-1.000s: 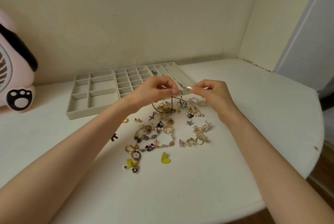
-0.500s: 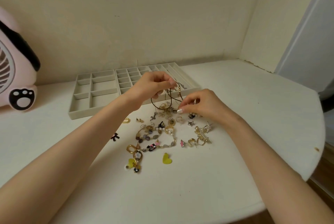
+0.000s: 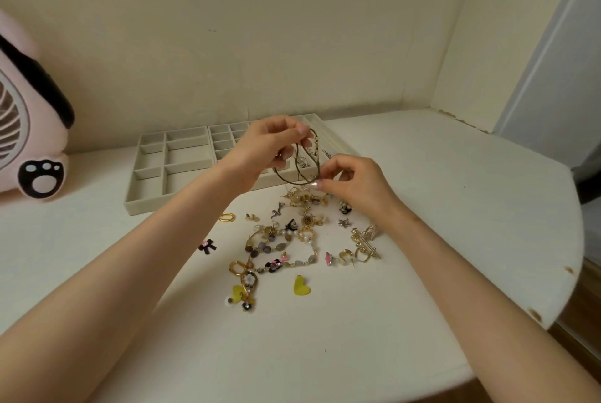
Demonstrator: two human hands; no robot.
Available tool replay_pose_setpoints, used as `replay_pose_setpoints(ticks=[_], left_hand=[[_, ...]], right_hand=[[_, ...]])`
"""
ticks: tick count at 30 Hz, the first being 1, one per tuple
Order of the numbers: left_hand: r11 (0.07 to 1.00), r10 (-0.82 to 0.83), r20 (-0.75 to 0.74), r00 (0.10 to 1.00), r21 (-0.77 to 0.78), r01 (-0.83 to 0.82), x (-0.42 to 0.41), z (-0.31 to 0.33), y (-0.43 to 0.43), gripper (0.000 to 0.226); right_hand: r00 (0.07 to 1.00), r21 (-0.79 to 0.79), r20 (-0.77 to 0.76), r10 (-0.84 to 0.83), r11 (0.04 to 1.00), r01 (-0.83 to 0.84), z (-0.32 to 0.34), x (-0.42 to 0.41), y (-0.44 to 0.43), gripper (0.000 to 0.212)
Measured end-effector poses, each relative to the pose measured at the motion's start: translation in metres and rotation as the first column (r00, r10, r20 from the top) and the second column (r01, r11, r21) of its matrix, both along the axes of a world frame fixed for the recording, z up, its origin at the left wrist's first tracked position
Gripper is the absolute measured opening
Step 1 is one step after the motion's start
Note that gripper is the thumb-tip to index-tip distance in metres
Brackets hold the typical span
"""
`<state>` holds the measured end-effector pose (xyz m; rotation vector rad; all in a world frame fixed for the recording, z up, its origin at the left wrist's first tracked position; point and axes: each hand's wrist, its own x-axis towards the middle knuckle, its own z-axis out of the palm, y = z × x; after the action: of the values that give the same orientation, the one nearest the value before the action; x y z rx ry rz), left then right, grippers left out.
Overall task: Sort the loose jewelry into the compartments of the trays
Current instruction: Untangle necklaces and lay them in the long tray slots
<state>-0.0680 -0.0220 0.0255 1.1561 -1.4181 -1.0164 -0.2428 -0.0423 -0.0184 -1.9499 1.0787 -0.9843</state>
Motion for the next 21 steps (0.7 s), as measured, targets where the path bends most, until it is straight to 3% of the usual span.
replay_pose_setpoints(ticks=[6,11,15,21], left_hand=[[0.996,0.09,0.167,0.982,0.014,-0.093,0.0005,-0.0062,-0.0017,0.013],[0.995,-0.006,0.276,0.961,0.102,-0.023,-0.0056,-0.0071,0.0013,0.012],[0.98,-0.13,0.241,0.962,0.177,0.088,-0.0069,-0.0074,0.0035,0.014],[0.966,-0.238,0.342,0.909,0.177,0.186,-0.0031,-0.0102,0.0018,0.028]], right_hand=[[0.997,-0.054,0.04,-0.069,0.996,0.071,0.0018,-0.003,0.0002,0.017],[0.996,-0.081,0.048,-0.074,0.994,0.078,0.001,-0.0033,-0.0008,0.021],[0.996,-0.109,0.038,-0.082,0.99,0.085,0.0004,-0.0051,-0.0018,0.032],[0.996,-0.105,0.011,-0.09,0.99,0.091,0.0,-0.0054,-0.0026,0.027]])
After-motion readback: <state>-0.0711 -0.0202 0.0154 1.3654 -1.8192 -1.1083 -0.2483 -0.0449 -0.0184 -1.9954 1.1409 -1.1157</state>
